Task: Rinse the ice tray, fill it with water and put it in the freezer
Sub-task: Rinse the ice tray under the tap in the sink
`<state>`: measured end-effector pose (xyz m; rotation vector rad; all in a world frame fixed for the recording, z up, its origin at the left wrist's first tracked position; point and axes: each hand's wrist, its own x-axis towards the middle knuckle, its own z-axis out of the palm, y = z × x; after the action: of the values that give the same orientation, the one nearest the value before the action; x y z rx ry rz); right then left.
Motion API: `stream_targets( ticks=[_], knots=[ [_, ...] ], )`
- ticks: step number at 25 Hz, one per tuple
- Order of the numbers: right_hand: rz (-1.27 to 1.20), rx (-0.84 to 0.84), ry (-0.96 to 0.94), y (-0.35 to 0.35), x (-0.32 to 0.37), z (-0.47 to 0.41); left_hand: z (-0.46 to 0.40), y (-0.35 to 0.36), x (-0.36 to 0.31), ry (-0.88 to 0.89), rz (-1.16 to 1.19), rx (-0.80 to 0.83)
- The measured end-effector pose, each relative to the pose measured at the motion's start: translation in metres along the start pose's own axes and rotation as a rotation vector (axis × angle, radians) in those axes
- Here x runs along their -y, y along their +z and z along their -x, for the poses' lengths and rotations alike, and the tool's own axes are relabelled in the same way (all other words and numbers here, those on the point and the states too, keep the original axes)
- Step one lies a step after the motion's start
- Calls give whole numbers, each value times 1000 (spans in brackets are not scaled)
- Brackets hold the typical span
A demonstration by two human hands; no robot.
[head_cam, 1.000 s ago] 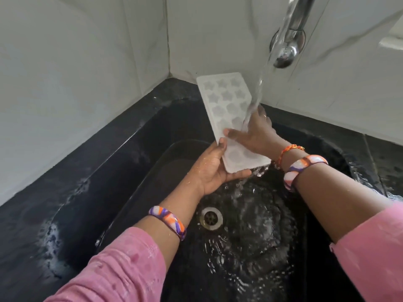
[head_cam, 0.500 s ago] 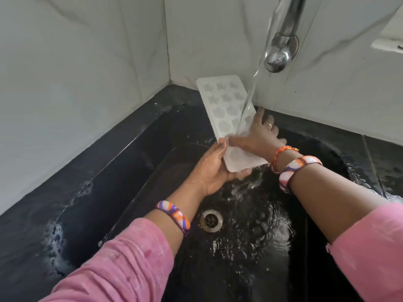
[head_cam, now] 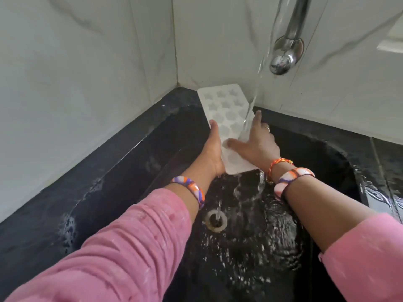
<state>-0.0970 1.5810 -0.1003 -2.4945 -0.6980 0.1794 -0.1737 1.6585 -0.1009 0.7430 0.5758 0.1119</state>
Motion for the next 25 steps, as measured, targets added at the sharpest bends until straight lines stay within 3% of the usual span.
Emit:
stream_targets(
  ticks=[2,5,10,14,16,18,21,23,25],
  knots=[
    [-31,90,-45,-9,-6,-2,-13,7,1,-26,-28,-138],
    [74,293,-104,-21,-17,-6,-27,4,2,-4,32,-221],
    [348,147,-115,-13,-1,8,-26,4,14,50,69,-280],
    [360,390,-49,-13,-5,9,-55,-18,25,73,-3,-328],
    [373,391,-101,-22,-3,1,-65,-23,29,70,26,-315],
    [97,342,-115,-31,7,-12,-54,-16,27,55,98,-309],
    [-845,23,127,-46,25,-41,-40,-9,34,88,144,-348],
    [-1172,-204,253,-62,39,-56,-44,-12,43,65,161,-305],
    [-1389,-267,240,-74,49,-69,-44,-11,49,7,187,-251]
  ],
)
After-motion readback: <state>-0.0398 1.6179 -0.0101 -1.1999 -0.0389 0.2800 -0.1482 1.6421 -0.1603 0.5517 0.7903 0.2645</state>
